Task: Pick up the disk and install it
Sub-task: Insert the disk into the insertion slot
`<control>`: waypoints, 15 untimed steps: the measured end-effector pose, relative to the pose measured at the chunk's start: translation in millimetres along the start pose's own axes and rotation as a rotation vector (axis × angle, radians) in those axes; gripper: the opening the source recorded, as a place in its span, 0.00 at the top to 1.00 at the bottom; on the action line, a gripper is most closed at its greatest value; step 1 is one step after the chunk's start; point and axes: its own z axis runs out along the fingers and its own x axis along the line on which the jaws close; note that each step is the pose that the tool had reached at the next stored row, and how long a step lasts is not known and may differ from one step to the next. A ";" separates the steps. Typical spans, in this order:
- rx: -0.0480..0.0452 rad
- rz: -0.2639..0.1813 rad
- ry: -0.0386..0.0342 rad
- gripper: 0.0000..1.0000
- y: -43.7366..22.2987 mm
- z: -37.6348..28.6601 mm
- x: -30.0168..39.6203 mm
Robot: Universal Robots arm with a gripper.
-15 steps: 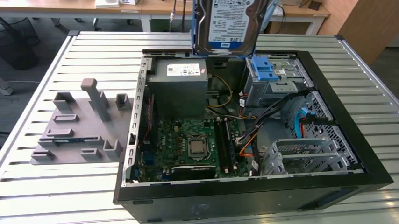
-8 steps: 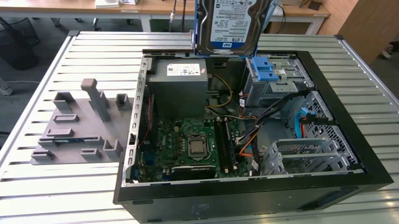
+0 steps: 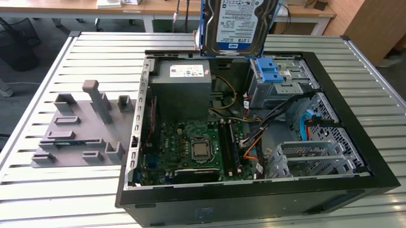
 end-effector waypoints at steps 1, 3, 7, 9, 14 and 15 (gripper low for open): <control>0.0000 0.000 0.0000 0.64 -0.5 0.0 0.0; 0.0000 0.000 -0.0001 0.64 -5.2 2.1 5.4; 0.0001 0.000 -0.0001 0.64 -5.3 2.5 7.1; 0.0000 0.000 0.0000 0.64 -5.3 2.7 7.9; 0.0000 0.000 0.0000 0.64 -5.4 3.2 9.9; 0.0000 0.000 0.0000 0.64 -5.5 3.3 10.3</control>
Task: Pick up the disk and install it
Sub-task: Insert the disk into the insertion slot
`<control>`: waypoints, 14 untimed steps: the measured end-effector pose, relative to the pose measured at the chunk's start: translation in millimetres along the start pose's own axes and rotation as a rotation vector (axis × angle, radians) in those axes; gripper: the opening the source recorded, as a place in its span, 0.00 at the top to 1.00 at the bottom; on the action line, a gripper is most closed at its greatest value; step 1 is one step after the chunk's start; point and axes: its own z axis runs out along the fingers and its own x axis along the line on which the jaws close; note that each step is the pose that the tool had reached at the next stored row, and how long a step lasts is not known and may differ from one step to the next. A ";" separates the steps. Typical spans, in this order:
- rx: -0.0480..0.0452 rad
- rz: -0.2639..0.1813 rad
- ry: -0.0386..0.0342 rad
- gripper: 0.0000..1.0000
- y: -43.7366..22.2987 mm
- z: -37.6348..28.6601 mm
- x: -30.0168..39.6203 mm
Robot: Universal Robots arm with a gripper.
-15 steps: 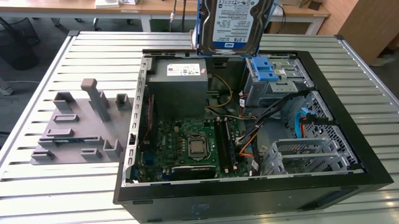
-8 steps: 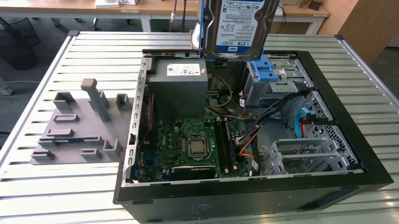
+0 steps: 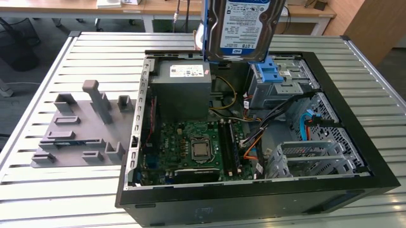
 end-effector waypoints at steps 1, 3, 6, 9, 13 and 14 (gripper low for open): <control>0.0000 0.000 0.0000 0.64 0.0 0.1 0.4; 0.0000 0.000 0.0000 0.64 0.0 0.3 1.3; 0.0000 0.000 0.0000 0.64 -0.1 0.6 2.5; 0.0000 0.000 0.0000 0.64 -0.2 0.9 3.7; 0.0000 0.000 0.0000 0.64 -0.2 1.3 5.4; 0.0000 0.000 0.0000 0.64 -0.2 1.3 5.8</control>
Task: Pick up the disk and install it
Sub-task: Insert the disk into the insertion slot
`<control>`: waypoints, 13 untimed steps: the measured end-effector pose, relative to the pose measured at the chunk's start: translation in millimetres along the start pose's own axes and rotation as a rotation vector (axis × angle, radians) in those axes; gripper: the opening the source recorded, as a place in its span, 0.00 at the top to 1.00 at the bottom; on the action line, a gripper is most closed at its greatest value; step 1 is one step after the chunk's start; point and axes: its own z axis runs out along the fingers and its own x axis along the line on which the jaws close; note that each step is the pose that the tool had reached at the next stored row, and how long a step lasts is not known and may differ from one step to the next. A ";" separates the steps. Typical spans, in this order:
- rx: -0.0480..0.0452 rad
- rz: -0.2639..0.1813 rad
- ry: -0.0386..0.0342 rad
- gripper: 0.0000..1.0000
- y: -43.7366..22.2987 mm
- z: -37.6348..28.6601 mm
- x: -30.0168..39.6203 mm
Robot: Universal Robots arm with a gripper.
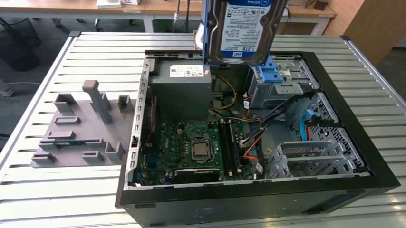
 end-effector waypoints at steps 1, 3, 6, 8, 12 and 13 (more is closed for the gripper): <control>0.0000 0.000 0.0001 0.64 0.0 0.1 0.4; 0.0000 0.000 -0.0001 0.64 -0.1 0.3 1.3; 0.0000 0.000 0.0000 0.64 -0.1 0.5 2.5; 0.0000 0.000 0.0000 0.64 -0.1 0.7 3.3; 0.0000 0.000 0.0001 0.64 -0.2 1.1 5.0; 0.0000 0.000 0.0000 0.64 -0.2 1.2 5.4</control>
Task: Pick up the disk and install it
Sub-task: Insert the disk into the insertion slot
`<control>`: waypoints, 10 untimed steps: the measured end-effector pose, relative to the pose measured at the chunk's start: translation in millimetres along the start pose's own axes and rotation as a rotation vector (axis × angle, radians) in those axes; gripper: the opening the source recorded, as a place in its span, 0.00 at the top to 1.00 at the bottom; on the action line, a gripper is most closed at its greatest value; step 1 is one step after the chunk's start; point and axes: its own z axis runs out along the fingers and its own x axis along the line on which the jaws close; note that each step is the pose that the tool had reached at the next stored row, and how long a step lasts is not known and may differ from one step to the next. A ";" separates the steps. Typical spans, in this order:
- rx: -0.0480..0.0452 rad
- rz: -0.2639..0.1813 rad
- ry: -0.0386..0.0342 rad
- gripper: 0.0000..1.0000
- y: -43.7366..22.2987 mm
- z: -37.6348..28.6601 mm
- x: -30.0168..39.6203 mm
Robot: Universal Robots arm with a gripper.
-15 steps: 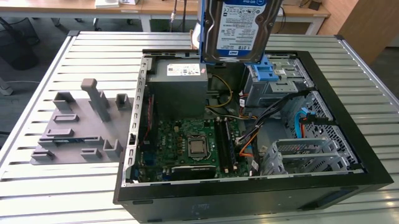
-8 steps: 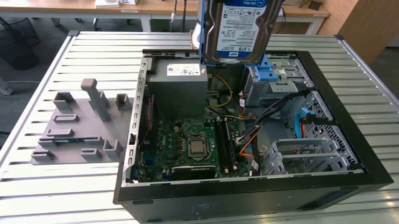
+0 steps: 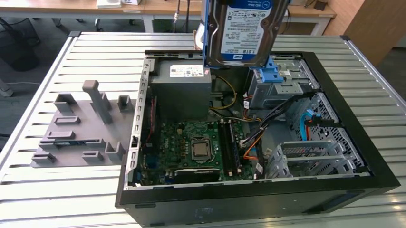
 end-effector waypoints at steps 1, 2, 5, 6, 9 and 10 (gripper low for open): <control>0.0000 0.000 -0.0001 0.64 0.0 0.1 0.4; 0.0000 0.000 0.0001 0.64 0.0 0.2 0.8; 0.0000 0.000 0.0000 0.64 -0.1 0.5 2.1; -0.0001 0.000 0.0001 0.64 -0.1 0.5 2.5; 0.0000 0.000 0.0000 0.64 -0.1 0.9 3.7; 0.0000 0.000 -0.0001 0.64 -0.3 1.5 6.2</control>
